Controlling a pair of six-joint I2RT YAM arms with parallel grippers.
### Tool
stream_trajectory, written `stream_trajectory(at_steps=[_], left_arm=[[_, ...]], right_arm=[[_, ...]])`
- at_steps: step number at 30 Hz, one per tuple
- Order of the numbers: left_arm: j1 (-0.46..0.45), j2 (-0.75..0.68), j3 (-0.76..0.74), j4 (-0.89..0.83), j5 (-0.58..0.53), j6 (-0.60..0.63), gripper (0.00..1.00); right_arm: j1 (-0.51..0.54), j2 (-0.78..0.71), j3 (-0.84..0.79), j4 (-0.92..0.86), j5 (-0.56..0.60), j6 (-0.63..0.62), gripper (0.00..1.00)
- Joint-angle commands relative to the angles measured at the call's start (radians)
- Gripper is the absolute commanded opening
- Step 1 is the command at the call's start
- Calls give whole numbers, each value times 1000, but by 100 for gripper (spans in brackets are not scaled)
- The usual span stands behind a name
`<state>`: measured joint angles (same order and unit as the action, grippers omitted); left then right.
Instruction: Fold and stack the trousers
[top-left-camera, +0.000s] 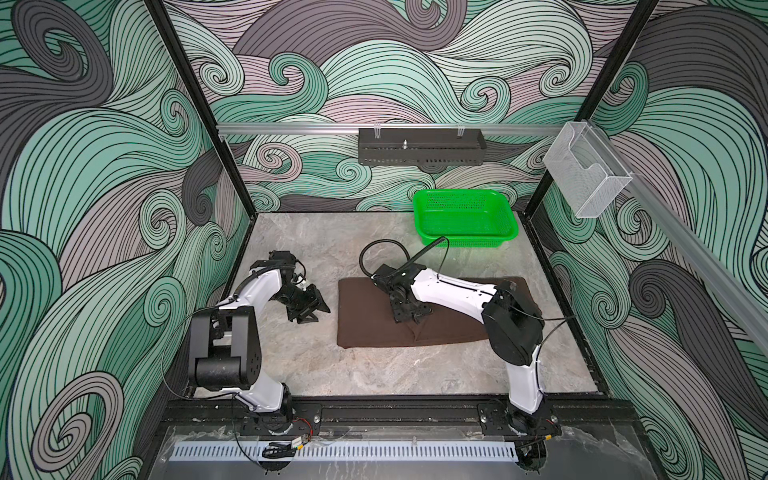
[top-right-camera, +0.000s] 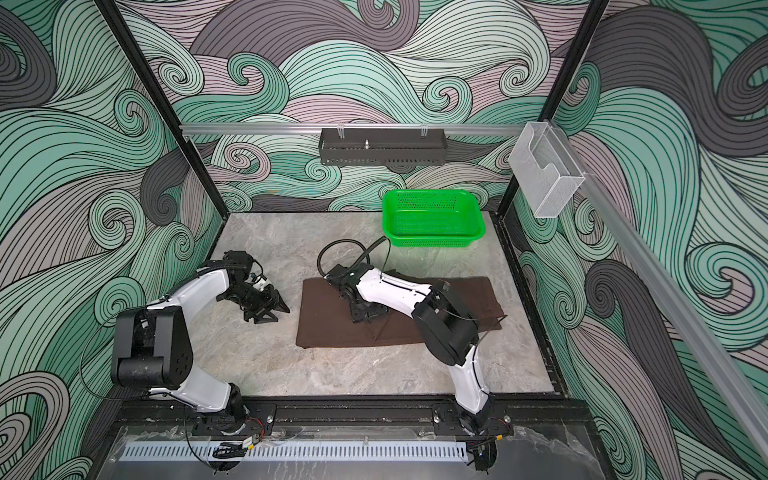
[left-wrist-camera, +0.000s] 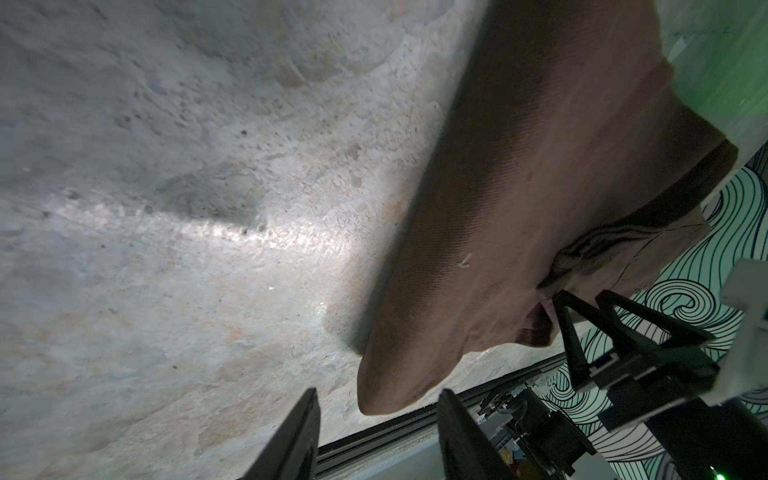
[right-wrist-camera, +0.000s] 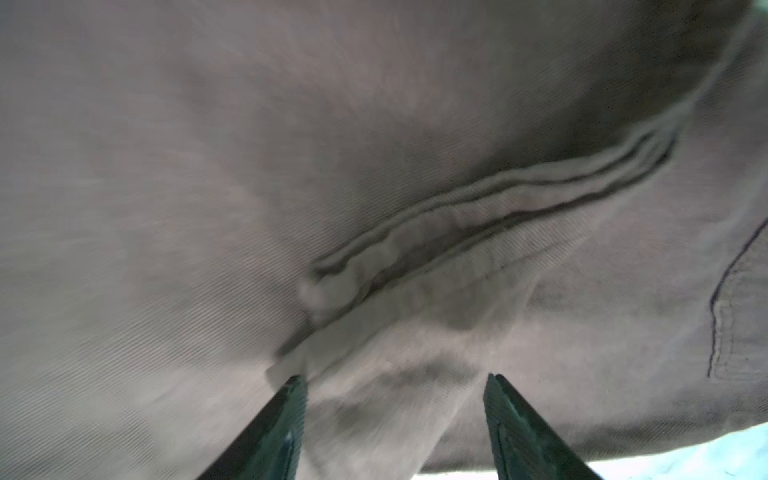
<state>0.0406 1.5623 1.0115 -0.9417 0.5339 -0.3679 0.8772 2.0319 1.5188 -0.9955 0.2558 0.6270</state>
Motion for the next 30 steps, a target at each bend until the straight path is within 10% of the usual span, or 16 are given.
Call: stream_trajectory(at_steps=[1, 10, 21, 30], left_arm=[[10, -3, 13, -11, 20, 22, 49], [18, 2, 16, -14, 20, 32, 51], [36, -8, 33, -41, 12, 58, 51], [42, -17, 38, -62, 19, 78, 50]], right_arm=[[8, 43, 26, -45, 24, -14, 69], [8, 97, 47, -40, 2, -15, 67], [-21, -7, -19, -41, 33, 28, 0], [-136, -332, -195, -46, 89, 37, 0]])
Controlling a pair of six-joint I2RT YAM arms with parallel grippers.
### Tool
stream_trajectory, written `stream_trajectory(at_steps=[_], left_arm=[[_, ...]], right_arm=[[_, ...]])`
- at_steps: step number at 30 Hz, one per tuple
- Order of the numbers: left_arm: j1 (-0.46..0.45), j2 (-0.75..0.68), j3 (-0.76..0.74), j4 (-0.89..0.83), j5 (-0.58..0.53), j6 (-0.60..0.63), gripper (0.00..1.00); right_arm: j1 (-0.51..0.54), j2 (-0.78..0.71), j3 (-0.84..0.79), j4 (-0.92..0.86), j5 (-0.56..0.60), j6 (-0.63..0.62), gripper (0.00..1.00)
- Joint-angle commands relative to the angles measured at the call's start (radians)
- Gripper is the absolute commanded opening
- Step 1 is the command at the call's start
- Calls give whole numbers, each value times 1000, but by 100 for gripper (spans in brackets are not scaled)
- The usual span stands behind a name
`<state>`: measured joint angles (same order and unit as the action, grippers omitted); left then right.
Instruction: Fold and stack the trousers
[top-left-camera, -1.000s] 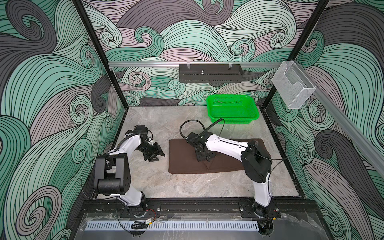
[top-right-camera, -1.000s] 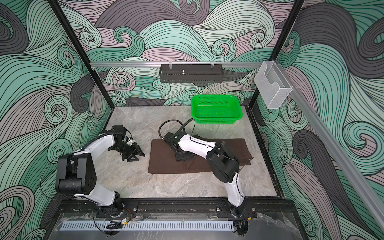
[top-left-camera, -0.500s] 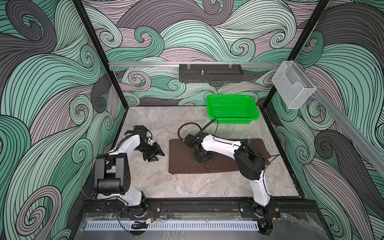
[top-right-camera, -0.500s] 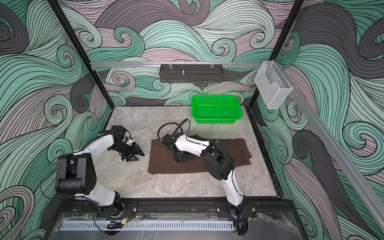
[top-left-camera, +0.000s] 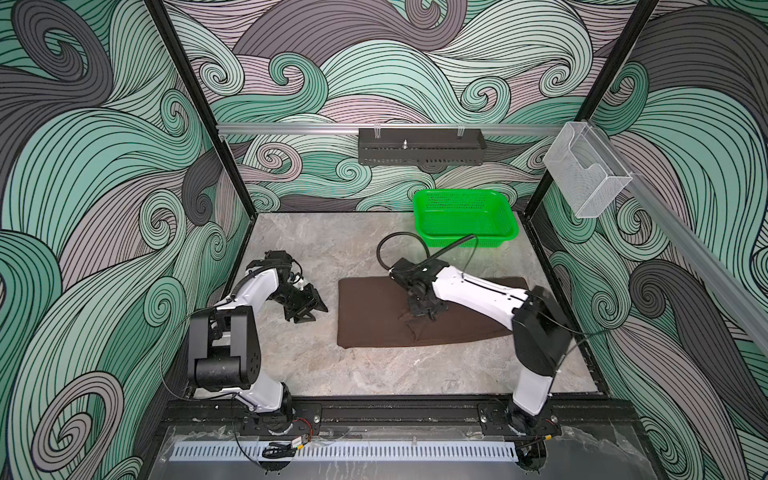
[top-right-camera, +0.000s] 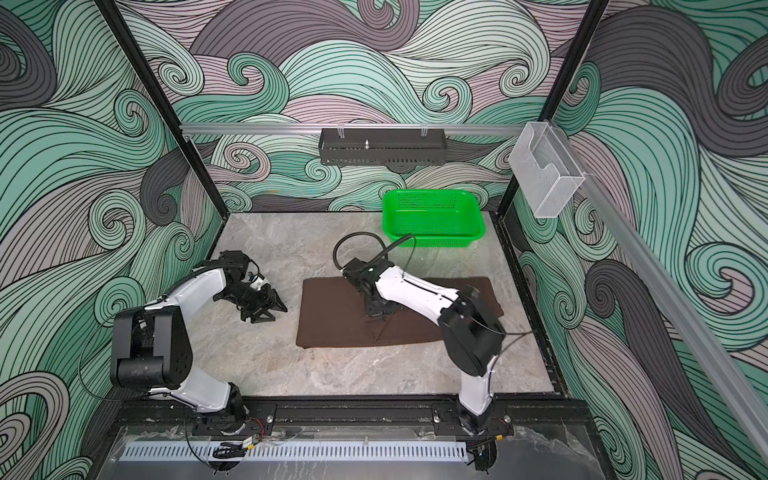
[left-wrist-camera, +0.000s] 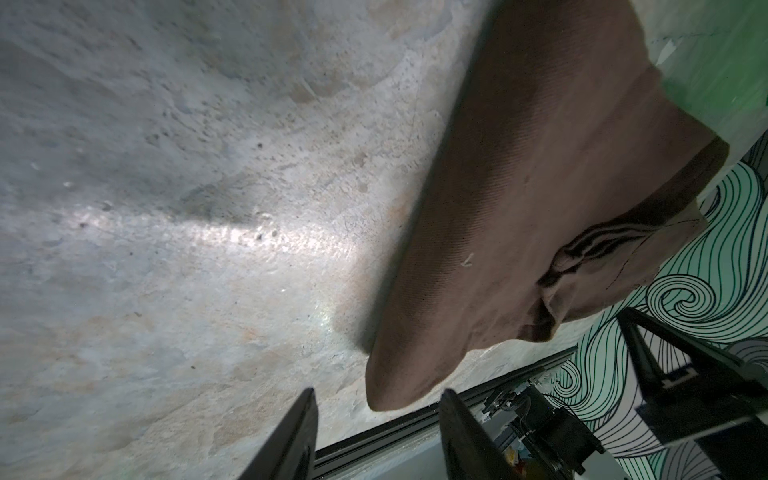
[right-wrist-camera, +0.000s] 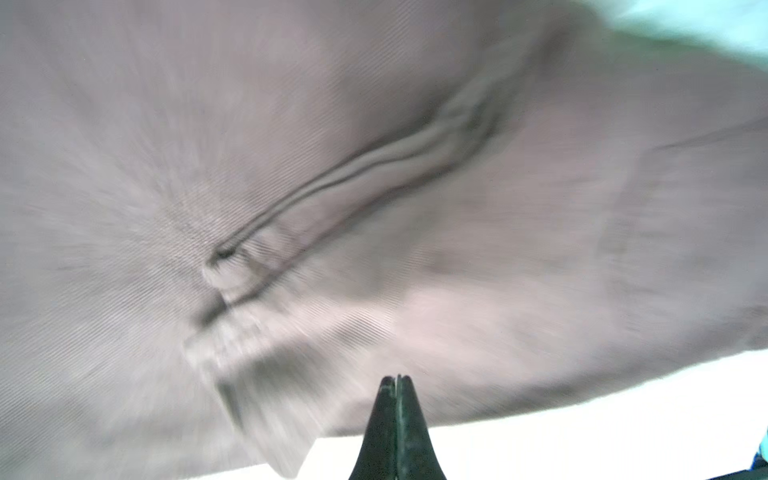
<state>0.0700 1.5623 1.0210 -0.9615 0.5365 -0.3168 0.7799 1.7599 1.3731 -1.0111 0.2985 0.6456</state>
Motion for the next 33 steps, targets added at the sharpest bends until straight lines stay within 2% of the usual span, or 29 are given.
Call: stream_trajectory(at_steps=[1, 3, 5, 6, 9, 14, 18, 22, 30, 33], left_arm=[[13, -18, 26, -40, 21, 26, 50], [13, -18, 18, -33, 34, 25, 50], [13, -17, 12, -25, 39, 23, 50], [13, -17, 11, -21, 37, 23, 51], [17, -15, 9, -19, 38, 21, 50], [43, -27, 8, -28, 40, 30, 50], [79, -40, 3, -39, 44, 45, 50], [93, -49, 2, -44, 63, 50, 51], [99, -41, 2, -38, 71, 54, 51], [99, -42, 2, -39, 74, 56, 50]], right_arm=[[-56, -87, -67, -29, 48, 13, 0], [-67, -116, -78, -29, 38, -16, 3], [-55, -121, -59, -34, 16, -33, 31], [-42, -117, -42, -34, 8, -37, 42], [16, -70, 20, -42, 8, -40, 64], [100, 92, 139, -49, -17, -22, 82], [131, 215, 225, -53, -23, -1, 88], [130, 297, 254, -60, 23, 18, 87], [113, 401, 234, -60, 44, 52, 75], [110, 382, 214, -59, 82, 64, 61]])
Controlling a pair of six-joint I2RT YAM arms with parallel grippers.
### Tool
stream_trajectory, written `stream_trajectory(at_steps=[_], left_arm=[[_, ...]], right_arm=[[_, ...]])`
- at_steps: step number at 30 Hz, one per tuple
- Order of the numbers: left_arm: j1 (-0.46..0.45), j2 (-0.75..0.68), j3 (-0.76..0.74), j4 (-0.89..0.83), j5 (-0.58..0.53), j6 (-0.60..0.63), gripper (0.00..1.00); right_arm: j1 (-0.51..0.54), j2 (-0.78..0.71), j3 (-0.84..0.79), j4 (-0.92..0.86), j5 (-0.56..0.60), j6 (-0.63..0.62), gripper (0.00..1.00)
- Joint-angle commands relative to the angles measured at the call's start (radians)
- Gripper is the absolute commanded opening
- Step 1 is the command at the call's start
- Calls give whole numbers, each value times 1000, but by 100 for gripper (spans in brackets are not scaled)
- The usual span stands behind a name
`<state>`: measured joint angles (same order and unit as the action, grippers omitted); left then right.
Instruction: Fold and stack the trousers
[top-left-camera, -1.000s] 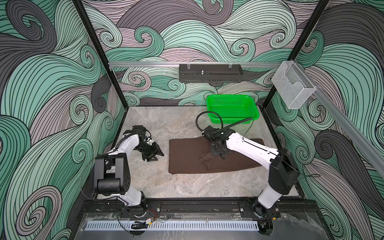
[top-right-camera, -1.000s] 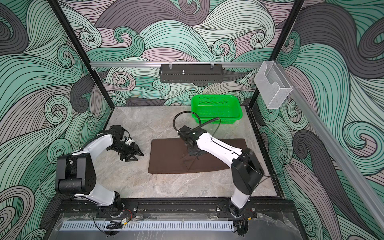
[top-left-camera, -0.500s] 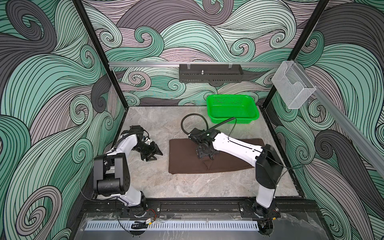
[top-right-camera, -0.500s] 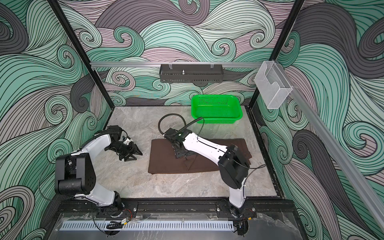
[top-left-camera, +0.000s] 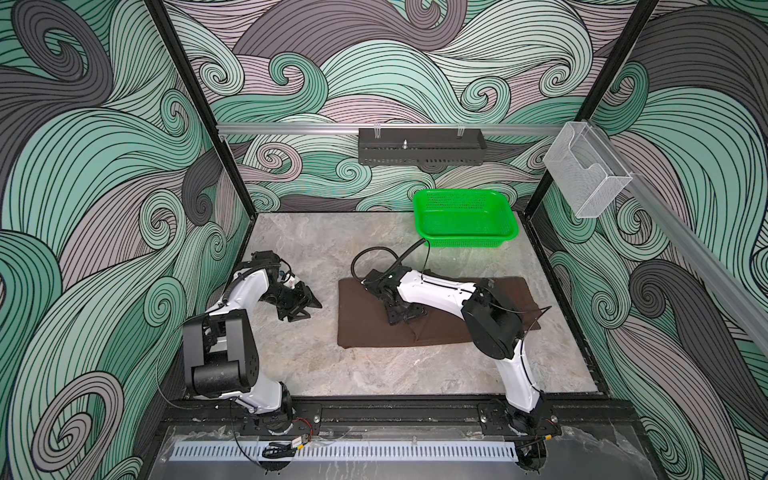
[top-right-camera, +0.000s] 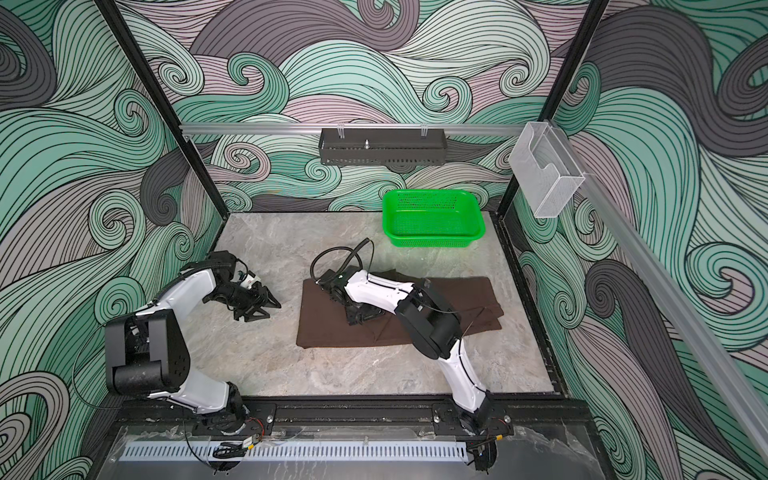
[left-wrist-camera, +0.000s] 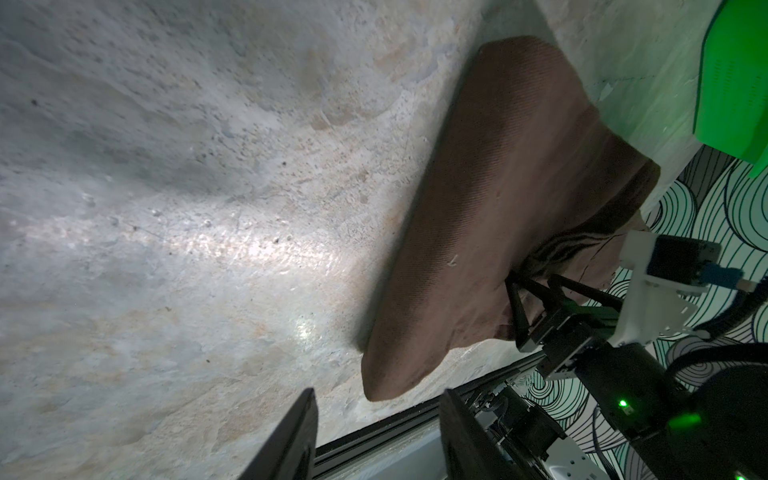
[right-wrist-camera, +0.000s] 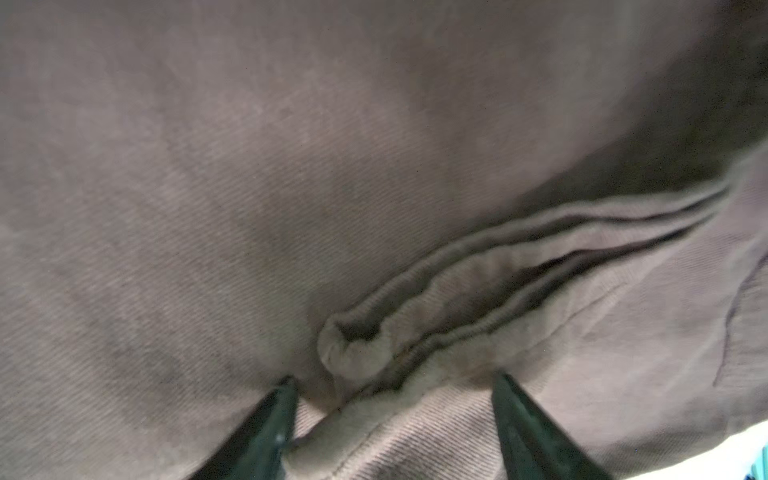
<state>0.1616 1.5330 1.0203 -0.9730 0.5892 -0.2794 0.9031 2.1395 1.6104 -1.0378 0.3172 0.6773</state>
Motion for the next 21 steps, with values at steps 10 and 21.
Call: stream_trajectory(at_steps=[10, 21], left_arm=[[10, -16, 6, -27, 23, 22, 50], [9, -11, -3, -23, 52, 23, 50]], right_arm=[[-71, -116, -63, -32, 113, 14, 0], [-176, -520, -367, 13, 96, 97, 39]])
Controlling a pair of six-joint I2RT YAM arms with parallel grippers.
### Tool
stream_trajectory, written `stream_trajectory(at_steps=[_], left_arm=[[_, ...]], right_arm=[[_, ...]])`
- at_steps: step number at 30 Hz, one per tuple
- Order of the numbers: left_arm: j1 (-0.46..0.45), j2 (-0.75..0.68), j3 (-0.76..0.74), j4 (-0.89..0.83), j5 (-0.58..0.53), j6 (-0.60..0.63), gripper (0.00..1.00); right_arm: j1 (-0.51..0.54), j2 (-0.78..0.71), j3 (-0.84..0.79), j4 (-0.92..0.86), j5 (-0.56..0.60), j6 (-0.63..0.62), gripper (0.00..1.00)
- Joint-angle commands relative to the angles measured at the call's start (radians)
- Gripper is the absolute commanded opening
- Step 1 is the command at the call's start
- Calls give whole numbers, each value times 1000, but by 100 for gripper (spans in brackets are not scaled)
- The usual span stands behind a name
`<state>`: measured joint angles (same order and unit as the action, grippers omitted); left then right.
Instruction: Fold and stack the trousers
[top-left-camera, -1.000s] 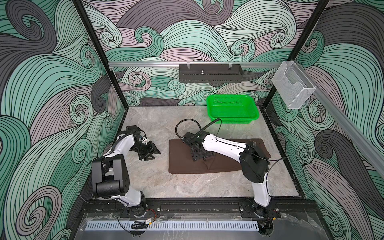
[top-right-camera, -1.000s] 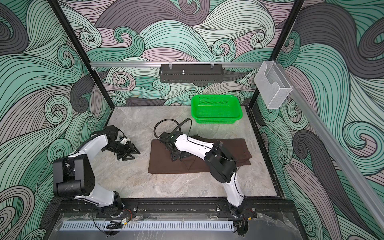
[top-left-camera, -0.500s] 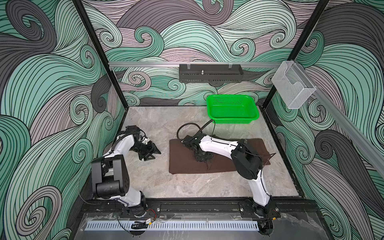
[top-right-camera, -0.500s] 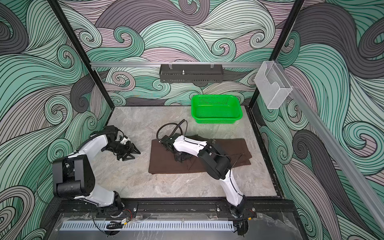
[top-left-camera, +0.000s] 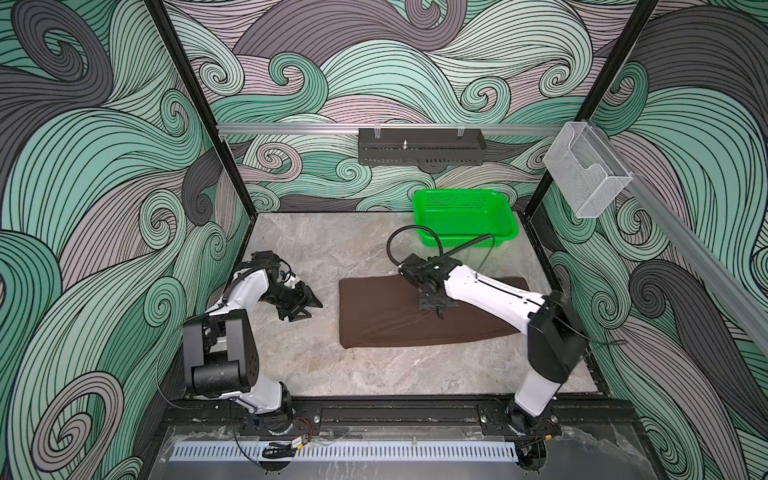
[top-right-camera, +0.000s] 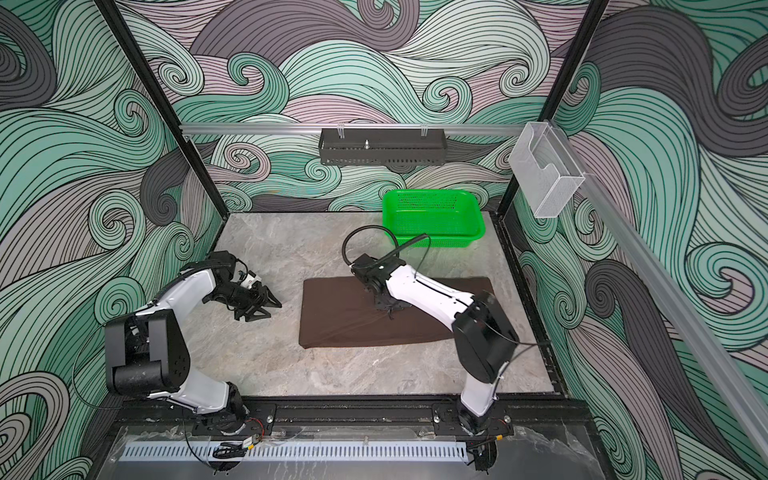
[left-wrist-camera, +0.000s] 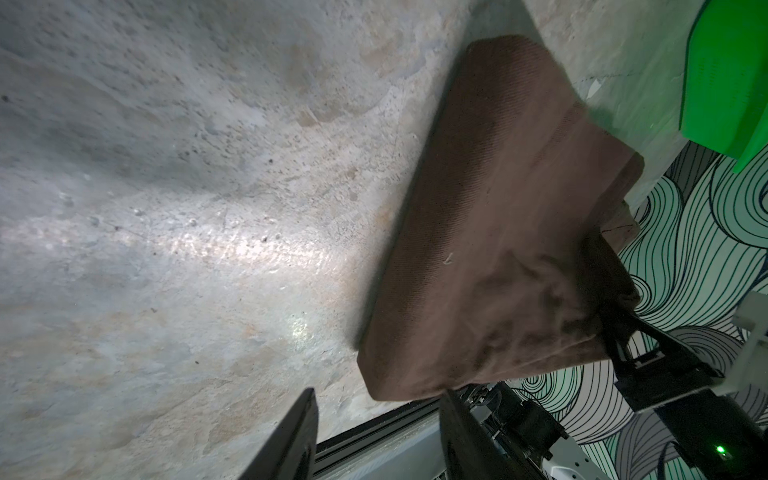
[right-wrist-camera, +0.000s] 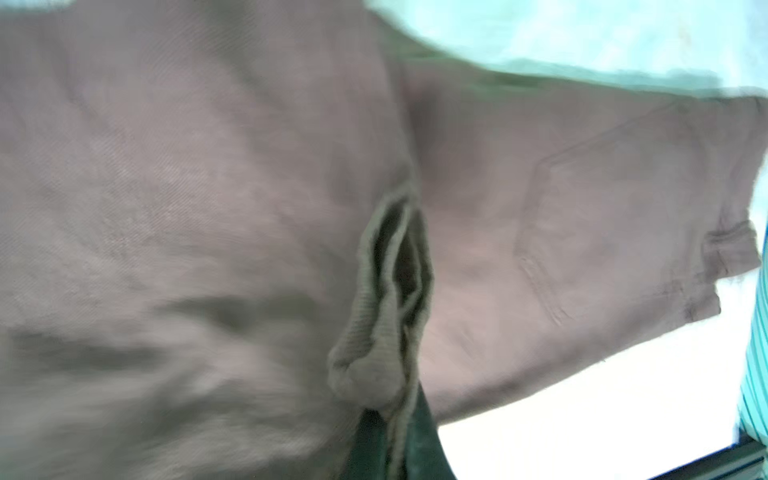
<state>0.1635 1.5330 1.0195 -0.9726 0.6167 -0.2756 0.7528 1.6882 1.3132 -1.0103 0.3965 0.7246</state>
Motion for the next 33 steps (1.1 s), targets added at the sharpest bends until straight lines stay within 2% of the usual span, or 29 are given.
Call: stream_trajectory(at_steps=[1, 3, 7, 15, 22, 33], left_arm=[[7, -11, -2, -24, 26, 19, 50], [7, -9, -4, -21, 31, 17, 50], [5, -3, -18, -8, 54, 15, 50], [-35, 20, -47, 56, 90, -17, 52], [-97, 45, -84, 144, 107, -45, 52], [-220, 119, -103, 277, 98, -107, 53]], right_arm=[[-35, -108, -96, -16, 23, 61, 50], [-46, -177, -134, -15, 44, 75, 62], [-76, -290, -158, -16, 61, 68, 68], [-163, -328, -168, 23, -19, 17, 68], [-197, -350, -222, 94, -100, 6, 67], [-219, -383, -257, 136, -127, -5, 67]])
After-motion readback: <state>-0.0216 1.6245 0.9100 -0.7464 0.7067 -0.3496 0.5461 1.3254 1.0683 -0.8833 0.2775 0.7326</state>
